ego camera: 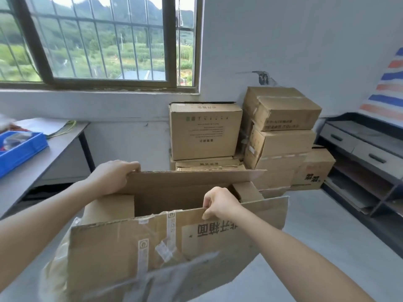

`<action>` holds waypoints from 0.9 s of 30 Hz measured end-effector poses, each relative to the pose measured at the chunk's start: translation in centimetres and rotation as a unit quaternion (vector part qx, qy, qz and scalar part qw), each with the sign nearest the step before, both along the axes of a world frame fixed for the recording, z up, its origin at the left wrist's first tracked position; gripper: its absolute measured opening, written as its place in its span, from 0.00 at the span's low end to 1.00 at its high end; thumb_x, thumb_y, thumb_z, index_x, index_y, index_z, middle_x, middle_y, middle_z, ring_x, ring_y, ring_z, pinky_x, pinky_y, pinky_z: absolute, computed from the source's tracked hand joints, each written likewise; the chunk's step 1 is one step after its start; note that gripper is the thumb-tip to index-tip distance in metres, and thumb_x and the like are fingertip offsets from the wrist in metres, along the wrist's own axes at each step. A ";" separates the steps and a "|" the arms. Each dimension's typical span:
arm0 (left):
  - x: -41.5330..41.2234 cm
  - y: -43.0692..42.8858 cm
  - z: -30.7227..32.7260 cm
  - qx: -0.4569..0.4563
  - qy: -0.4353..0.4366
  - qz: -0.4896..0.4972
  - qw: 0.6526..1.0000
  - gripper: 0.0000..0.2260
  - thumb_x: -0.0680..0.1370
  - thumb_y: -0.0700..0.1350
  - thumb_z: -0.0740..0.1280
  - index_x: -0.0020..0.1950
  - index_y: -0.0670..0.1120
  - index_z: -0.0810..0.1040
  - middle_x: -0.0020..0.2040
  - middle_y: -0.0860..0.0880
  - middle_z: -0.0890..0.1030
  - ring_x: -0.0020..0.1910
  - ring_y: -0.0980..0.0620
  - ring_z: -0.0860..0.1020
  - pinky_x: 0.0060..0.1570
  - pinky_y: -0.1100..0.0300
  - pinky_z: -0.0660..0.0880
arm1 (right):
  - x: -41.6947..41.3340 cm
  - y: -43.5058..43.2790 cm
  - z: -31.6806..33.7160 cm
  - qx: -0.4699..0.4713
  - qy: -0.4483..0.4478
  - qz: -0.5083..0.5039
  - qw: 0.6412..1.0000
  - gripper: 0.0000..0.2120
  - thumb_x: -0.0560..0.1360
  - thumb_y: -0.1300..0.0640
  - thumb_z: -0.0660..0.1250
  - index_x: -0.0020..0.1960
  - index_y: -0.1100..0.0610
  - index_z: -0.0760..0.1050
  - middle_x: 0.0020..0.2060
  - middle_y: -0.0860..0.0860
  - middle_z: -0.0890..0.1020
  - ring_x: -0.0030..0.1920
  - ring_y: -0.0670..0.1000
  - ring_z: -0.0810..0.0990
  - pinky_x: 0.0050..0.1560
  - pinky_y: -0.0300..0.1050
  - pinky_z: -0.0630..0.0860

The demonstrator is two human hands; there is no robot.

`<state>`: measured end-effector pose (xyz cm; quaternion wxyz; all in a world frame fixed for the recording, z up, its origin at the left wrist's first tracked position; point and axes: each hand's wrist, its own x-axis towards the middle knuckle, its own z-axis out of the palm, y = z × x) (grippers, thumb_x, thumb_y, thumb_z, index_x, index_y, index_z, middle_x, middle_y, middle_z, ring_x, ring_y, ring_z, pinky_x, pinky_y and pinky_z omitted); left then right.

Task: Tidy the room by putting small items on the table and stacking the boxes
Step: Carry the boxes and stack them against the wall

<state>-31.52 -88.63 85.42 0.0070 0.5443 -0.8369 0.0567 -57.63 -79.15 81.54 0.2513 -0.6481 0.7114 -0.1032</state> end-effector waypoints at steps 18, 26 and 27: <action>-11.2 -33.4 3.9 -0.097 0.060 -0.030 0.993 0.20 0.75 0.34 0.57 0.64 0.48 0.72 0.57 0.47 0.78 0.56 0.45 0.75 0.42 0.58 0.68 | -11.2 -33.5 5.2 -0.072 0.028 -0.069 0.995 0.14 0.62 0.61 0.77 0.40 0.53 0.73 0.39 0.49 0.77 0.42 0.51 0.78 0.44 0.42 0.75; -19.6 -45.3 2.0 -0.087 0.100 -0.092 0.987 0.23 0.74 0.32 0.57 0.67 0.48 0.70 0.60 0.46 0.76 0.60 0.45 0.72 0.48 0.56 0.71 | -17.6 -42.1 3.4 -0.044 0.059 -0.115 0.991 0.12 0.68 0.58 0.75 0.47 0.55 0.75 0.47 0.52 0.82 0.48 0.52 0.79 0.45 0.44 0.75; -20.7 -46.7 1.8 -0.093 0.108 -0.097 0.985 0.23 0.74 0.32 0.57 0.67 0.47 0.70 0.60 0.46 0.76 0.60 0.45 0.72 0.48 0.56 0.71 | -18.6 -43.5 3.4 -0.043 0.060 -0.120 0.990 0.11 0.68 0.58 0.75 0.47 0.55 0.75 0.47 0.52 0.82 0.48 0.52 0.80 0.45 0.44 0.75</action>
